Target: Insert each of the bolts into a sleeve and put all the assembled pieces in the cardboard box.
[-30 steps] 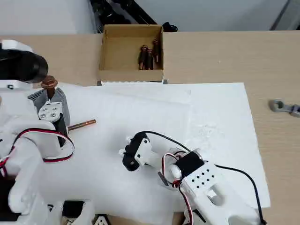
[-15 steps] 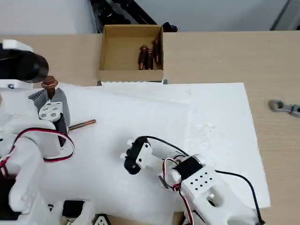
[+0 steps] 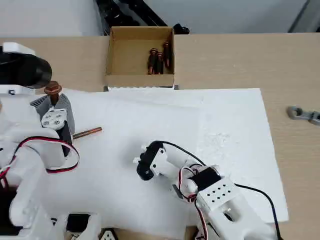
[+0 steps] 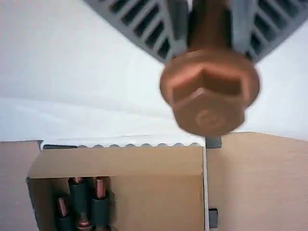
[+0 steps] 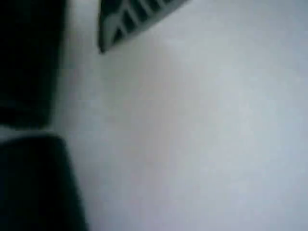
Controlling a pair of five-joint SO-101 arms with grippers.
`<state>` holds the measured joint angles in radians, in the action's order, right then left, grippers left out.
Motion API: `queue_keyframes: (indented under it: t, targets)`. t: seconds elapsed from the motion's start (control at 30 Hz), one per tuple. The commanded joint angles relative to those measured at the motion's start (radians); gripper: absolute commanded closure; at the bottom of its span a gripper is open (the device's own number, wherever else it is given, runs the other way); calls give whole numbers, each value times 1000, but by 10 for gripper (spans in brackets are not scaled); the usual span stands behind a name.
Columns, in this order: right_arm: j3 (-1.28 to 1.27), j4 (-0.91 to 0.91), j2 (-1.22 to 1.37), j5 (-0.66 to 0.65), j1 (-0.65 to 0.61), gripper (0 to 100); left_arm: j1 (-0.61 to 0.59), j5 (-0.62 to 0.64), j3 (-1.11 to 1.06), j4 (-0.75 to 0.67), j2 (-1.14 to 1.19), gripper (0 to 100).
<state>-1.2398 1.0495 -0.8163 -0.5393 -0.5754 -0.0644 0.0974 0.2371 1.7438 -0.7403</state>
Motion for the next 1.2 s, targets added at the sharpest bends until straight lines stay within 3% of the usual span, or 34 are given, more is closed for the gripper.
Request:
queue_keyframes:
  t: [0.0,0.27,0.6,0.9,1.17]
  targets:
    - [-14,-18,13,0,21,997,3,6,-1,6,-8,995]
    - [49,81,2,-2,24,997,3,6,-1,6,-8,995]
    - [354,262,-7,0,25,997,3,6,-1,6,-8,995]
    - [526,363,-262,2,27,997,3,6,-1,6,-8,995]
    - [574,220,-648,273,173,997,3,6,-44,-43,-8,995]
